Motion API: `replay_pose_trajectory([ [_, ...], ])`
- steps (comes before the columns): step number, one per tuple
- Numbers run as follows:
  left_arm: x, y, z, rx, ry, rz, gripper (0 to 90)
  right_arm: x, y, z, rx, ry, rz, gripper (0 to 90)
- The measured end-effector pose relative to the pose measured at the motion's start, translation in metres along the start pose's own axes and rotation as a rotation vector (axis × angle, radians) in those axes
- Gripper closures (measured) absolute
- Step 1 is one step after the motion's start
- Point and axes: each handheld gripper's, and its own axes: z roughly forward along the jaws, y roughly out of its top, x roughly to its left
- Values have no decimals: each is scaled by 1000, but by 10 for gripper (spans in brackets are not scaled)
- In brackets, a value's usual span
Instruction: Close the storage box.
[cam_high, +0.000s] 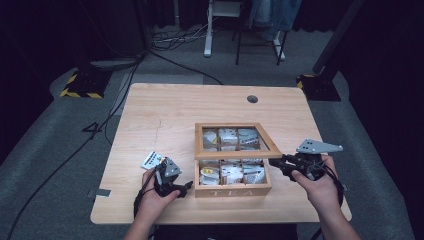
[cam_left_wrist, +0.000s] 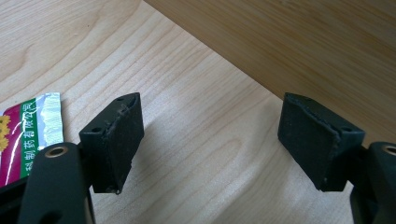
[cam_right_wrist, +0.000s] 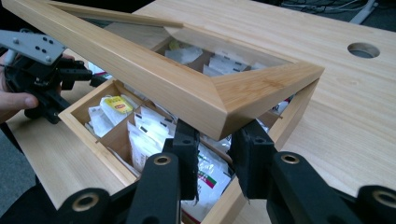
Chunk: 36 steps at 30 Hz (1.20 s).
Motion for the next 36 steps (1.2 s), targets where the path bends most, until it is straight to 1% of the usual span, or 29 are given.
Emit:
replay_pose_trajectory([
  [2,1,0,0,2,13,0,232,0,-1,0,7,0,-3,715],
  [5,1,0,0,-2,18,-18,233,1,-2,-1,21,-6,-6,703],
  [10,1,0,0,-2,20,-19,232,2,-4,-2,61,-10,-10,688],
  [12,1,0,0,-2,20,-19,232,3,-5,-2,77,-16,-12,650],
  [19,2,0,0,3,19,-18,232,7,-8,1,132,-23,-32,619],
  [20,1,0,0,2,19,-22,232,8,-8,1,141,-22,-34,614],
  [21,2,0,0,3,19,-17,232,8,-9,3,157,-19,-40,604],
  [22,2,0,0,3,20,-18,232,8,-9,3,157,-19,-40,604],
  [25,2,0,0,3,19,-18,232,9,-11,4,182,-13,-44,590],
  [30,2,0,0,3,20,-18,232,11,-13,8,239,-9,-65,561],
  [36,2,0,0,3,20,-17,232,11,-15,12,282,-1,-75,536],
])
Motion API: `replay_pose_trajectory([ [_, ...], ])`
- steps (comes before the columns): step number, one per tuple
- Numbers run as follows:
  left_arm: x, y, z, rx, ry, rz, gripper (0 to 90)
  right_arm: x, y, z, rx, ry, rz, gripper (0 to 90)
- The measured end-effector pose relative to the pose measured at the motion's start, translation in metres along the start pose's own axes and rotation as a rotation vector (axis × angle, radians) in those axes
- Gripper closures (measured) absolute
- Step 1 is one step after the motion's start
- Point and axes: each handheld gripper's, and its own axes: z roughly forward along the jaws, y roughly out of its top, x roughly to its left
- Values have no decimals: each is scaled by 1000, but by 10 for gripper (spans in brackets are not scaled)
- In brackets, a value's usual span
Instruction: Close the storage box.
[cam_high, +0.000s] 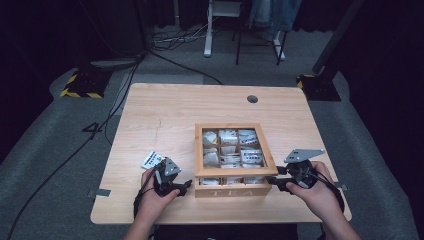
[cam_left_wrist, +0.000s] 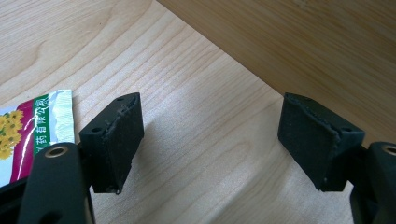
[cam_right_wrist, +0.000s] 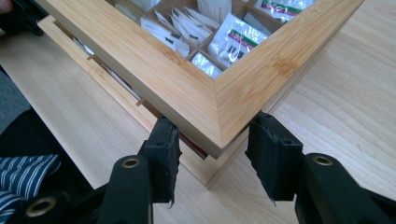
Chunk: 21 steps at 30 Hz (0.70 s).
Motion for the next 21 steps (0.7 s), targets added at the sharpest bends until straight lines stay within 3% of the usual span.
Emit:
replay_pose_trajectory([
  [9,0,0,0,0,-1,-1,230,1,-2,9,75,13,-20,510],
  [21,0,0,0,1,1,2,229,1,-3,17,137,16,-36,500],
])
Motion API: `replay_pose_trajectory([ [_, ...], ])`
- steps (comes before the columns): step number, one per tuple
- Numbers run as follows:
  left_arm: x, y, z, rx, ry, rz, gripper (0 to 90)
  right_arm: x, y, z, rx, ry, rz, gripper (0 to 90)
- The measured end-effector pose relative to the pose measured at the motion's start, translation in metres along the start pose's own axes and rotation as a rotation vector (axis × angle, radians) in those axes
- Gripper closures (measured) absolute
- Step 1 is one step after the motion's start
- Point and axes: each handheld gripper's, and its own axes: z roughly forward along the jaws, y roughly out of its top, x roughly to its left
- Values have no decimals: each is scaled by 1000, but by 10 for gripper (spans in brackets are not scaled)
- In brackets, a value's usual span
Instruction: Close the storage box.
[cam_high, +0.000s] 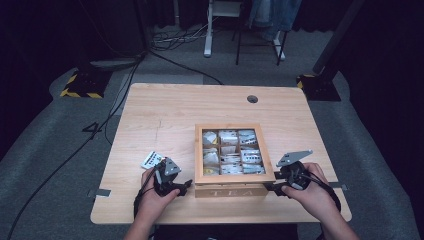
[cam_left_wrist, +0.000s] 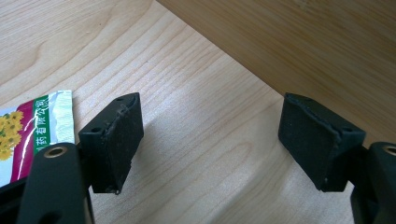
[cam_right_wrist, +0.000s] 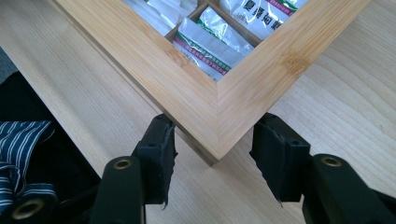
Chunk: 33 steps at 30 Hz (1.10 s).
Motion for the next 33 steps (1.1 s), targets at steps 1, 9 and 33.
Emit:
replay_pose_trajectory([
  [1,0,0,0,0,0,0,229,0,0,0,0,0,0,500],
  [9,0,0,0,0,0,2,228,1,-1,3,41,-3,-13,491],
  [33,1,-6,-6,0,17,-13,229,-24,5,-6,-245,-48,-30,233],
])
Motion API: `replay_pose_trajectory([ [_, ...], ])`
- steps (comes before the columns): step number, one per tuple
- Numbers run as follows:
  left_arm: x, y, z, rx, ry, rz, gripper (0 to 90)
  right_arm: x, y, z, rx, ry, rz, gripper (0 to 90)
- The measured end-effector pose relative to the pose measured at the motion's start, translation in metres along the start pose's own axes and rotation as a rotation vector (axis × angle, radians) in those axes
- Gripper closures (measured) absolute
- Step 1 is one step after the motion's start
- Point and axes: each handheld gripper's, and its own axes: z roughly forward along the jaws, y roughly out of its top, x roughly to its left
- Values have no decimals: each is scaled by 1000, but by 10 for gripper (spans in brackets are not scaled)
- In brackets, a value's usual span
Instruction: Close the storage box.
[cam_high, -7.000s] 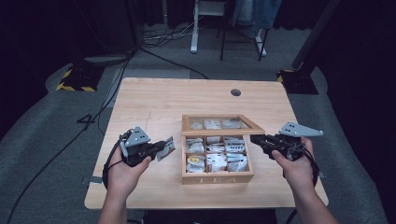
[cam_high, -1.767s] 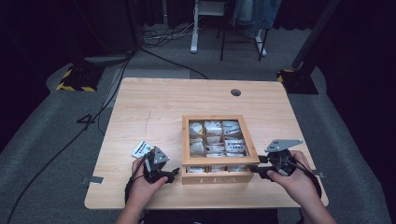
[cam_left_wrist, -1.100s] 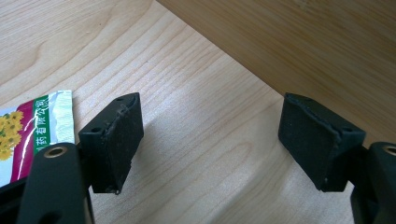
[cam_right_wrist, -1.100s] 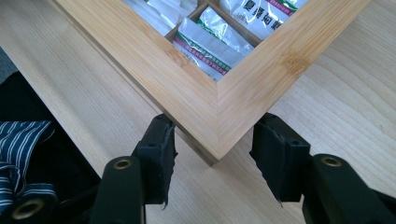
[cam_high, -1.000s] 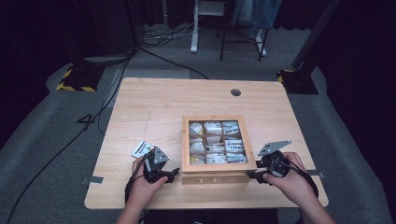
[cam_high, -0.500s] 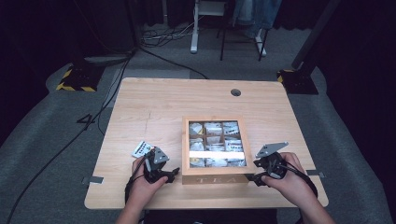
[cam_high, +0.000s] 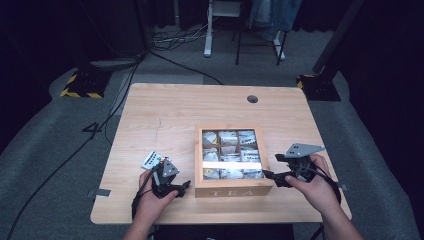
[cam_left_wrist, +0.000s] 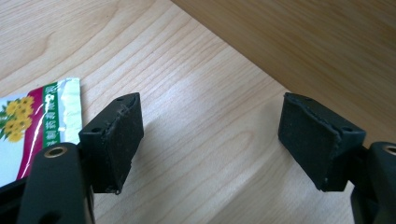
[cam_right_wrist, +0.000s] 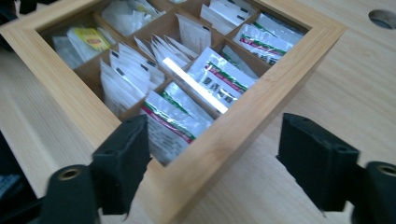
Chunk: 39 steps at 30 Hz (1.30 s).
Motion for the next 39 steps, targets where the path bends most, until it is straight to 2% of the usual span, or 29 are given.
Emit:
replay_pose_trajectory([
  [3,2,-2,-2,-1,1,-1,230,-10,-3,1,-41,-9,21,227],
  [6,6,-4,-4,-2,7,-9,230,-24,-9,1,-71,-38,51,223],
  [8,8,-5,-4,-3,10,-16,230,-27,-11,1,-77,-44,61,223],
  [12,12,-6,-6,-6,16,-19,230,-40,-19,1,-88,-83,79,223],
  [18,14,-7,-7,-2,10,-18,230,-63,-32,6,-67,-107,123,224],
  [23,14,-7,-7,-4,12,-14,229,-78,-46,18,-52,-136,161,224],
  [31,15,-7,-7,-1,11,-16,225,-93,-65,32,-34,-180,188,223],
  [39,15,-7,-7,0,11,-18,224,-100,-77,45,-3,-207,213,224],
])
